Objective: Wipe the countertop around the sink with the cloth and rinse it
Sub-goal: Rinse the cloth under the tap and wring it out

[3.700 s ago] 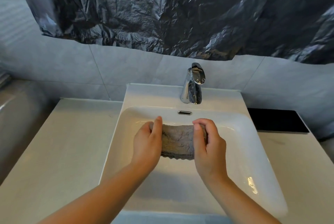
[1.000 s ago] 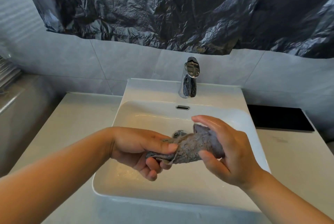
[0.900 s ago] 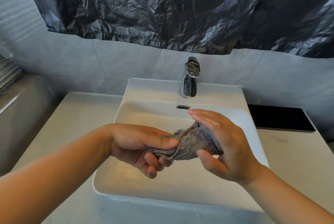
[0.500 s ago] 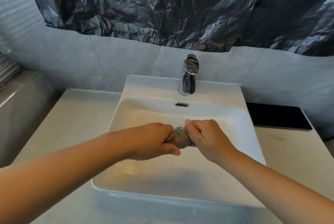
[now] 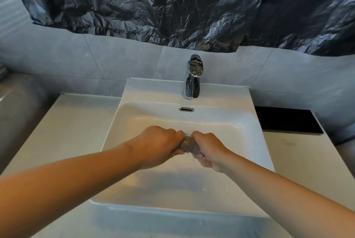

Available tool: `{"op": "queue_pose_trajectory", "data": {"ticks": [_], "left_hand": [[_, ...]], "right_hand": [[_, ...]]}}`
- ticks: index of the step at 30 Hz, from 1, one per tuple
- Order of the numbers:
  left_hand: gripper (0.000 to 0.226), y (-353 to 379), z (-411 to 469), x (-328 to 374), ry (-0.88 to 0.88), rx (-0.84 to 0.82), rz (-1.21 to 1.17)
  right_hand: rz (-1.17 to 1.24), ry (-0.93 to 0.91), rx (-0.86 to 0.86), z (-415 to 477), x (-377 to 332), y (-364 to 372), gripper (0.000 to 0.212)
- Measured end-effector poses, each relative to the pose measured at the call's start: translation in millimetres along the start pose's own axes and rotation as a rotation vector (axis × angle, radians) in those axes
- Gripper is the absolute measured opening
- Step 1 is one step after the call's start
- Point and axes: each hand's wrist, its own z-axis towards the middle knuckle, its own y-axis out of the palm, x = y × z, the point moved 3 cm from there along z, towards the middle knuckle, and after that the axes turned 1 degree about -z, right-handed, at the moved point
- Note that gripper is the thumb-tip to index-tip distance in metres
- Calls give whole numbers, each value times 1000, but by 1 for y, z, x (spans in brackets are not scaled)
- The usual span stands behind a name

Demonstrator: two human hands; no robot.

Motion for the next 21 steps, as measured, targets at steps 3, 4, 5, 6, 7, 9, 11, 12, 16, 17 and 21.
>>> {"op": "queue_pose_trajectory", "data": {"ticks": [3,4,5,6,7,9,11,12,16,17,21], "left_hand": [[33,4,3,1,-16,26,-17],[32,5,4,3,-52,2,-38],[30,5,6,6,-97,-21,-90],[28,5,7,9,-149,-22,-180],[26,3,9,11,-211,-12,-297],[26,-1,10,9,-354,-15,-571],[22,-3,8,2,-505,-66,-897],[22,-4,6,-2,-593,-91,-1108],[34,-6,-9,-9,-786,-314,-1989],[42,-8,-12,-7,-757,-427,-2117],[44,-13,-14,8,-501,-771,-2179]], "right_hand": [[-5,65,-96,2,-2,-6,28],[-18,88,-143,1,-3,-8,28],[-34,104,-177,2,-3,-11,28],[-44,109,-182,2,-5,-14,28],[-46,98,-162,2,-7,-18,31],[-80,-18,-68,0,-12,-27,38],[-100,-232,44,-8,-15,-37,44],[-100,-355,77,-17,-15,-42,53],[-617,-1052,332,-53,-4,-48,54],[-748,-1190,430,-55,1,-48,49],[-555,-1358,502,-53,6,-37,38]]}}
